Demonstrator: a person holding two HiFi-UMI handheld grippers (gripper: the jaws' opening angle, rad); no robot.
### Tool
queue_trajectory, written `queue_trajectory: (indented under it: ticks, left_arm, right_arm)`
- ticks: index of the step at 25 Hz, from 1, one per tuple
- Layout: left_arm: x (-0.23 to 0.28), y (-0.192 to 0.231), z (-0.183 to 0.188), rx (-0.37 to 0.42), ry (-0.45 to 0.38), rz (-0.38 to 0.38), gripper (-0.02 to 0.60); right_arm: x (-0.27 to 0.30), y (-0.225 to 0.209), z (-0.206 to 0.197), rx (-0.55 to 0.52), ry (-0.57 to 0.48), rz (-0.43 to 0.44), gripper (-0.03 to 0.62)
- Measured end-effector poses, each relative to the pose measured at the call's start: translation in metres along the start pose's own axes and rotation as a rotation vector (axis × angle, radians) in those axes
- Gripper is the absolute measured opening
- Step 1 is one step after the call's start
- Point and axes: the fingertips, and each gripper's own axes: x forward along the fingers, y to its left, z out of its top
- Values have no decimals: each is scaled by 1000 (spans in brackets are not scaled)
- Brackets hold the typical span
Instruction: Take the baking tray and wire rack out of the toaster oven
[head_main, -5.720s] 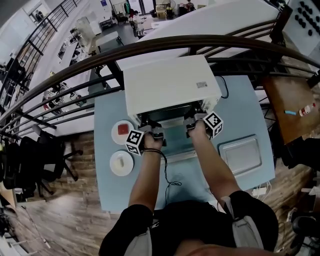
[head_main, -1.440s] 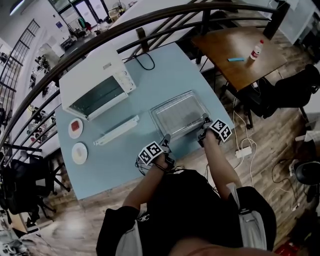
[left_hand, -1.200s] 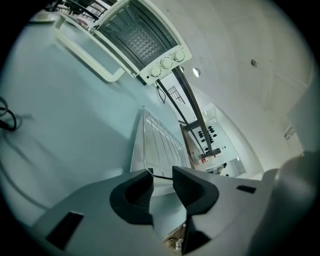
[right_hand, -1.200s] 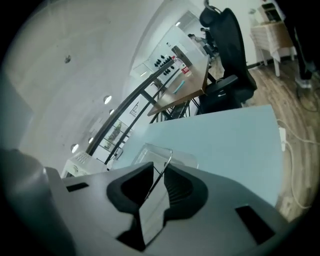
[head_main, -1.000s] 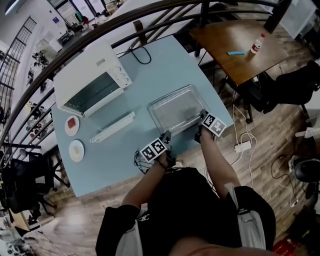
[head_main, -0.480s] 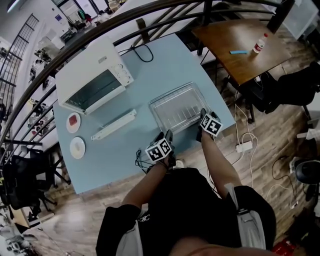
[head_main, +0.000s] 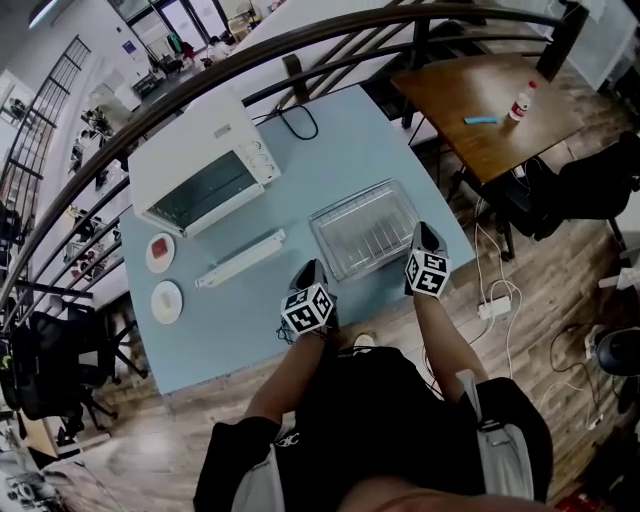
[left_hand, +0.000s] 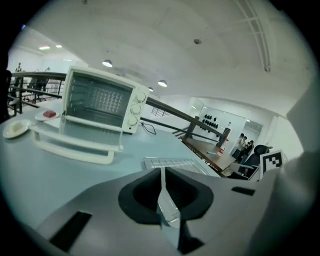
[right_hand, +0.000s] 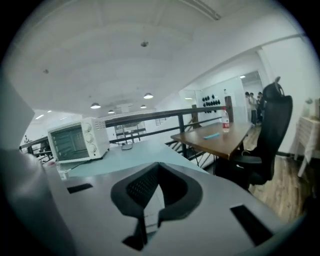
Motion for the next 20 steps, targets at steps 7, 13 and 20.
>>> queue_trajectory:
  ticks: [7,13,20]
  left_arm:
    - [-34,16,82,167,-145,-9,15]
    - [-82,30,144,302,-275,44,15]
    - [-137,81,191,272,-376,153,15]
  right_arm:
    - [-19,82,55,-94,-119,201,1]
    - [-24,154,98,-113,-191,329,0]
    - [-37,264,134,-135,-264,522,0]
